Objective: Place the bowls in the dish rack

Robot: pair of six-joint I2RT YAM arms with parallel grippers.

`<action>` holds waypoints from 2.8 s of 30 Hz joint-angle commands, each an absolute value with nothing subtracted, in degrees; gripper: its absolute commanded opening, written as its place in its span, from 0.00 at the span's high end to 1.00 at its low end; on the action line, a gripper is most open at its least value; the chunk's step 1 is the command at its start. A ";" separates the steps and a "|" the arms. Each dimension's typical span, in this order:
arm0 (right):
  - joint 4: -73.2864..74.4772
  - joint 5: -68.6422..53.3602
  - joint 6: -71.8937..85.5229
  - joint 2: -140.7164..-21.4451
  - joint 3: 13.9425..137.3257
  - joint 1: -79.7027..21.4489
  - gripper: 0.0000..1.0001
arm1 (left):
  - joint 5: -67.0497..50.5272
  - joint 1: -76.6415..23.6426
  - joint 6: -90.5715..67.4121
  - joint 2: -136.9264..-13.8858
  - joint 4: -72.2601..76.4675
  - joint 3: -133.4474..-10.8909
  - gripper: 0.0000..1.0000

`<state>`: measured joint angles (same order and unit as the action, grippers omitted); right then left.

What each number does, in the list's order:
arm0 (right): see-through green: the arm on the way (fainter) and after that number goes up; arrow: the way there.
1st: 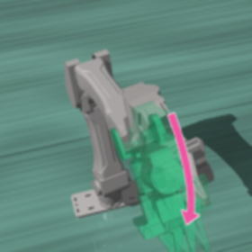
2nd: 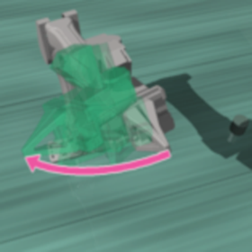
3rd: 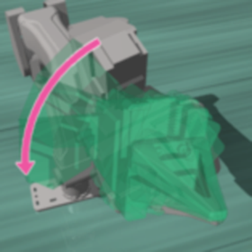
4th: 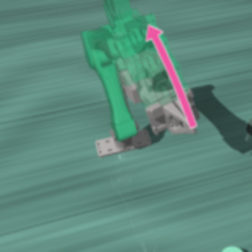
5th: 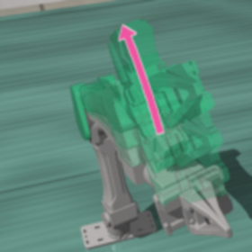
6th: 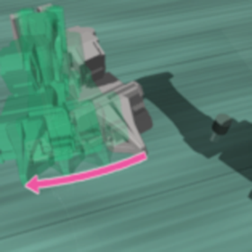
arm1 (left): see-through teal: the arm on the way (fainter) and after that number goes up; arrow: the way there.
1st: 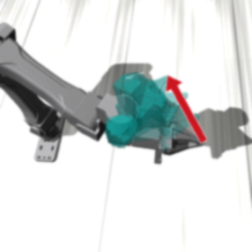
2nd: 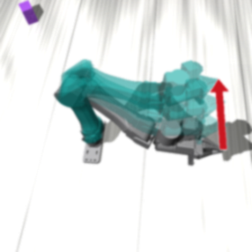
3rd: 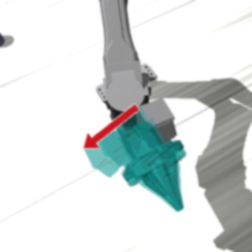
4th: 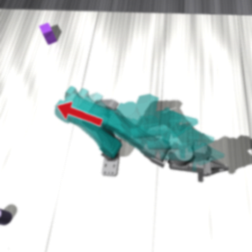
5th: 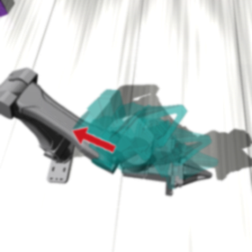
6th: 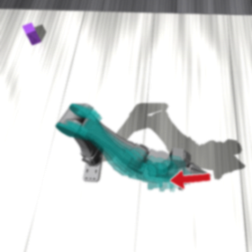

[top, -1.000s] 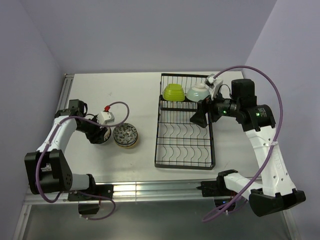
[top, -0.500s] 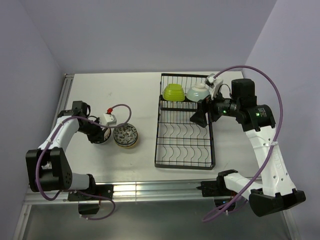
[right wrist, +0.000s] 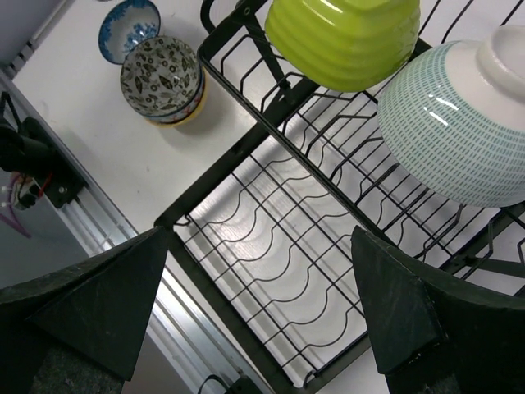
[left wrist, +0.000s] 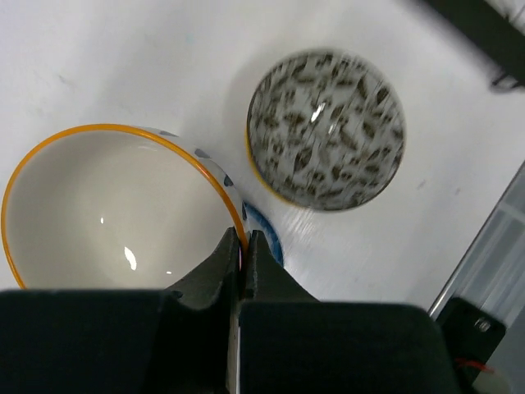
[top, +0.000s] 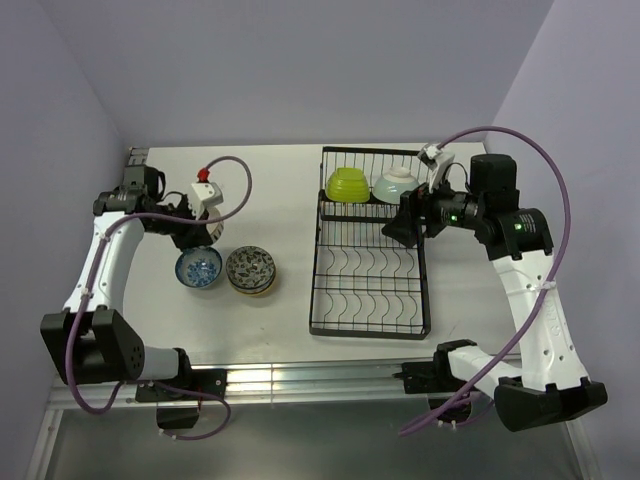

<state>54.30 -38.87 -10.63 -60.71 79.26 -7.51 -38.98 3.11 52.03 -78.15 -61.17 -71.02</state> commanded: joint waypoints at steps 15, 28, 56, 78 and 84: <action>53.44 -47.63 -9.32 -62.49 84.64 3.86 0.00 | -69.98 -5.53 -12.60 -56.37 -13.69 -52.06 1.00; 53.44 -48.43 -9.05 -61.79 82.18 7.56 0.00 | -42.65 -30.99 -59.58 -53.52 25.20 -33.93 1.00; 54.05 -50.09 -10.81 -62.32 80.86 8.88 0.00 | -21.00 -47.11 -77.52 -73.12 48.60 -29.88 1.00; 55.72 -50.01 -13.10 -61.35 78.05 8.96 0.02 | -17.49 -48.25 -79.11 -83.93 54.23 -34.89 1.00; 56.16 -50.36 -13.27 -61.08 78.40 8.96 0.02 | -18.37 -46.15 -76.29 -85.87 57.03 -35.51 1.00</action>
<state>56.21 -49.39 -12.69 -62.39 78.28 8.43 -18.57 -47.18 -77.84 -85.80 48.12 -32.56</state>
